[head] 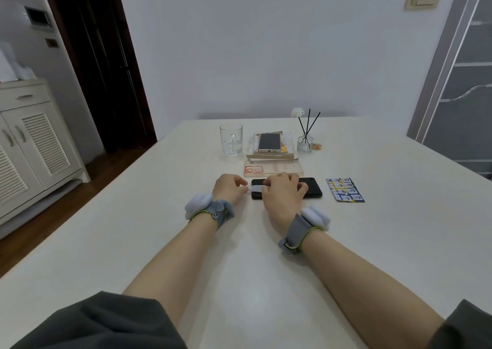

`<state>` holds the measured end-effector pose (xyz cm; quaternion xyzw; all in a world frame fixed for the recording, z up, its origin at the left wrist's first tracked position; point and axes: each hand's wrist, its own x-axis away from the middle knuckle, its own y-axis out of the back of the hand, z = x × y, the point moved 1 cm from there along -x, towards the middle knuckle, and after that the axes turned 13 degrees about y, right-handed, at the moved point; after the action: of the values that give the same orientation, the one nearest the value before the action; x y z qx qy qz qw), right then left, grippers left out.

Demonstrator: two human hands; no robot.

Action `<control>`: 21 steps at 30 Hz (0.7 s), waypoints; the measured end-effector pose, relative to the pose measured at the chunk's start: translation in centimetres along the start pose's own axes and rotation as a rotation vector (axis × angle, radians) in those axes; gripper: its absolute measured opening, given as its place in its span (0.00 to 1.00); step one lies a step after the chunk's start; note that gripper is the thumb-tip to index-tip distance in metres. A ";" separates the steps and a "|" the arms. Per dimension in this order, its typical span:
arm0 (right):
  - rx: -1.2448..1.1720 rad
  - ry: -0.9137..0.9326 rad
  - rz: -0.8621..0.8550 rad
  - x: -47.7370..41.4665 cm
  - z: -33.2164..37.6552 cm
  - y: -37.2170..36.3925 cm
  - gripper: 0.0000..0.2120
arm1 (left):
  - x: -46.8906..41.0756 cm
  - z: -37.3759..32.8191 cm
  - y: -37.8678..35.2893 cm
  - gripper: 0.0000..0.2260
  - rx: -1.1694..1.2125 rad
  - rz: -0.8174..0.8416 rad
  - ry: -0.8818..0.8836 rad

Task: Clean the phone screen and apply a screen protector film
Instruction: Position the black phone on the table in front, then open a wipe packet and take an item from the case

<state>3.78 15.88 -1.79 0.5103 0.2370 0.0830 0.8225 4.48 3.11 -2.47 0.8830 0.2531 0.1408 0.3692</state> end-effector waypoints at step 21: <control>-0.483 0.133 -0.058 -2.0 3.0 -1.5 0.10 | 0.1 0.7 4.8 0.08 0.601 0.123 0.017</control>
<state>3.33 12.01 -1.41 0.2855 0.2784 0.1471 0.9052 6.53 -0.17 0.51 0.9652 0.2326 0.0889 0.0800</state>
